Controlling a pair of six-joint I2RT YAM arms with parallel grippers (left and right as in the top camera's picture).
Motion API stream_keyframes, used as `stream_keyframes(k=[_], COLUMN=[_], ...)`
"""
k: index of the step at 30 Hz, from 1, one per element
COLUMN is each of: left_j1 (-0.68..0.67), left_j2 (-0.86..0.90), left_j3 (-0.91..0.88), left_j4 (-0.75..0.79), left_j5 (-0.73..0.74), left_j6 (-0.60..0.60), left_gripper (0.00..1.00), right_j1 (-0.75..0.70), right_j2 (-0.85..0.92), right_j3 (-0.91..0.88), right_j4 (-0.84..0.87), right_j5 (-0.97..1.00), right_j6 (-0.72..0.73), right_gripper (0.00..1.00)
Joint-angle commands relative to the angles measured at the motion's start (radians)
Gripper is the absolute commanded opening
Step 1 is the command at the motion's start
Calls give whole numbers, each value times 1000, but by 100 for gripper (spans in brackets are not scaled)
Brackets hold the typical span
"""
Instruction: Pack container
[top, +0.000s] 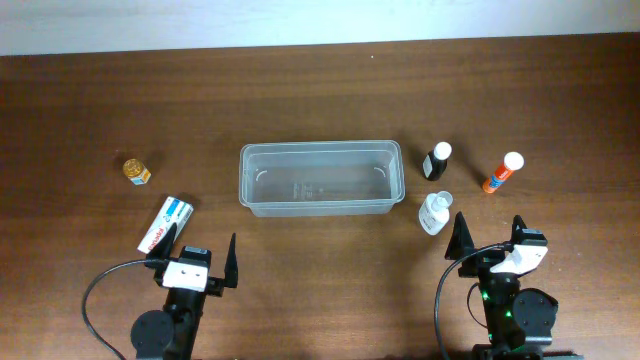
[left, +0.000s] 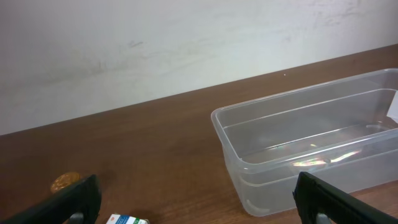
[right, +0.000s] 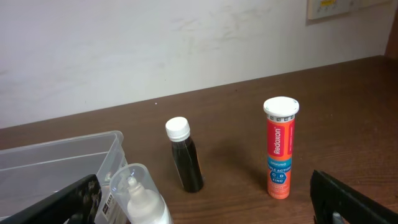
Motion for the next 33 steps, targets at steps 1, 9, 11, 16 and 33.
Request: stream_keyframes(k=[1,9,11,16,33], left_j1=[5,5,5,5,5], left_j2=[-8,-8,-8,-8,-8], left_j3=[-6,-6,-6,-6,-6], left_j4=[-1,-1,0,0,-1], left_j5=[0,0,0,0,0], left_j6=[9,9,9,9,9], left_gripper=[99,99,99,99,99], right_j1=[-6,-6,-6,-6,-7], right_j2=[-10,-10,-10,-10,152], right_j3=[-5,-5,-5,-5,344], right_j4=[-5,-5,-5,-4,-233], right_j5=[-11,-11,-11,0,-85], right_j6=[-3,-3,-3,-4,-102], right_gripper=[98,98,98,98,98])
